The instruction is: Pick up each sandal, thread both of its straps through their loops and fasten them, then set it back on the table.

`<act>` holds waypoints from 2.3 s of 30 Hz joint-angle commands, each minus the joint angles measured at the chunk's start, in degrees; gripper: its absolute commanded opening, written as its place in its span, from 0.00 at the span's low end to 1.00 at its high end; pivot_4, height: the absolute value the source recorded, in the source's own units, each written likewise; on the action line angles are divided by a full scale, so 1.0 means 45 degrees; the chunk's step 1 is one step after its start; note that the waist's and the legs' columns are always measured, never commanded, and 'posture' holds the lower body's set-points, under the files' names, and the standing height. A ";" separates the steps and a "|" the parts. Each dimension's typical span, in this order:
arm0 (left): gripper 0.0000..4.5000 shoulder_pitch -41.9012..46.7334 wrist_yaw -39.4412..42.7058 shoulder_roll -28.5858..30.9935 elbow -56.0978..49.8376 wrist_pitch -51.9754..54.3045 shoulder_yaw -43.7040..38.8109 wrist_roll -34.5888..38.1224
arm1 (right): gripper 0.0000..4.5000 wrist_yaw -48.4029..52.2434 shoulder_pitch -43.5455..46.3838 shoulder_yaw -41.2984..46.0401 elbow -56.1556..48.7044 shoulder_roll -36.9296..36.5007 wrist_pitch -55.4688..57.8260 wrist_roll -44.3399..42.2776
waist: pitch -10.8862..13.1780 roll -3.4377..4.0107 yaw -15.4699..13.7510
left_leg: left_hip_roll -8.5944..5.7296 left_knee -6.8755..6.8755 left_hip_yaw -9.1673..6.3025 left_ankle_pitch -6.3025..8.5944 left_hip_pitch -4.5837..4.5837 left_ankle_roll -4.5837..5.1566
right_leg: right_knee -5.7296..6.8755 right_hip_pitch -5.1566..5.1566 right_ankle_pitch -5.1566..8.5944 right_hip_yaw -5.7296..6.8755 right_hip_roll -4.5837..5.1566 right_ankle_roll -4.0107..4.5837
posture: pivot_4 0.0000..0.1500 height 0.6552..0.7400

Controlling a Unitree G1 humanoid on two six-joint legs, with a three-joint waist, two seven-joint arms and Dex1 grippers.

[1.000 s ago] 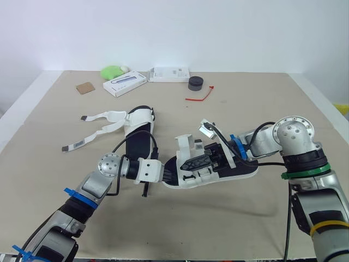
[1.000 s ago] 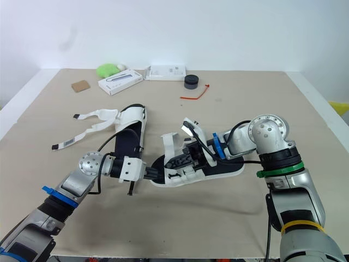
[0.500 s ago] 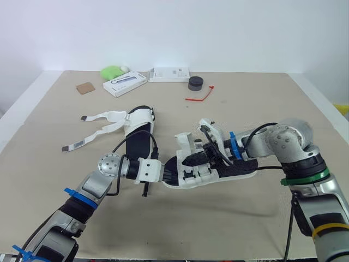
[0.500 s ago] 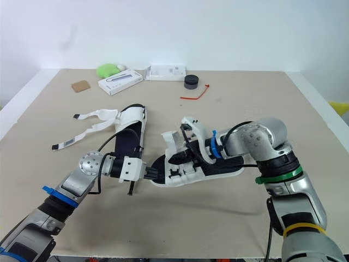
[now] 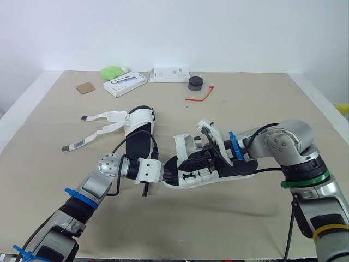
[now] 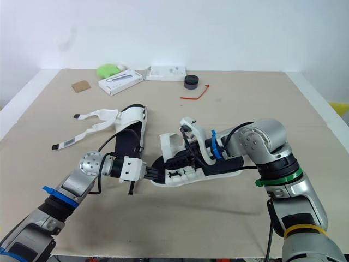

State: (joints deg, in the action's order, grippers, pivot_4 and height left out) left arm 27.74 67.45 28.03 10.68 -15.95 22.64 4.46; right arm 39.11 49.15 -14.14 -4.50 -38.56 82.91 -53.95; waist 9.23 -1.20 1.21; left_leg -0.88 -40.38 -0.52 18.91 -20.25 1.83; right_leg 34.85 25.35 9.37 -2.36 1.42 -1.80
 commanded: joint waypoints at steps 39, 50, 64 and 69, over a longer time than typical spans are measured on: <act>0.00 -0.0399 0.0115 0.0106 0.0810 0.0295 0.0587 -0.0878 | 0.01 0.1682 -0.0456 -0.0009 -0.2383 -0.0413 0.0623 0.1156 | 0.0000 0.0000 -0.0007 | -0.0007 0.0000 -0.0007 0.0000 -0.0003 -0.0001 | -0.0004 0.0000 0.0005 0.0015 0.0011 -0.0002 | 1.00 1.00; 0.00 -0.0340 0.0087 0.0043 0.0883 0.0286 0.0587 -0.0897 | 0.01 0.0983 0.0706 0.0640 0.0209 -0.0062 0.2132 -0.1019 | 0.0001 0.0001 -0.0009 | -0.0013 0.0001 -0.0010 0.0000 -0.0004 0.0000 | -0.0005 -0.0001 -0.0020 0.0031 0.0064 0.0045 | 1.00 1.00; 0.00 -0.0414 0.0002 0.0060 0.0874 0.0263 0.0578 -0.0926 | 0.01 0.0429 0.0868 0.0363 0.0933 -0.0246 0.2132 -0.0957 | 0.0001 0.0001 -0.0008 | -0.0025 0.0001 -0.0009 0.0000 -0.0006 0.0000 | -0.0005 -0.0002 -0.0011 0.0046 0.0072 0.0023 | 1.00 1.00; 0.00 -0.0407 -0.0026 0.0047 0.0868 0.0243 0.0602 -0.0934 | 0.01 0.0479 0.1062 0.0380 0.1113 -0.0218 0.2132 -0.0885 | 0.0001 0.0001 -0.0008 | -0.0028 0.0001 -0.0010 0.0000 -0.0006 0.0000 | -0.0004 -0.0003 -0.0010 0.0048 0.0070 0.0017 | 1.00 1.00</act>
State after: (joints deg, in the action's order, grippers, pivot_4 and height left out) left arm 27.61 67.02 27.71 10.86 -16.33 22.77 4.45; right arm 41.12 52.78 -13.56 0.49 -39.45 92.62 -57.99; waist 9.23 -1.19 1.18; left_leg -1.00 -40.38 -0.57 18.91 -20.28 1.83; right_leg 34.83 25.34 9.33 -2.14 1.73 -1.73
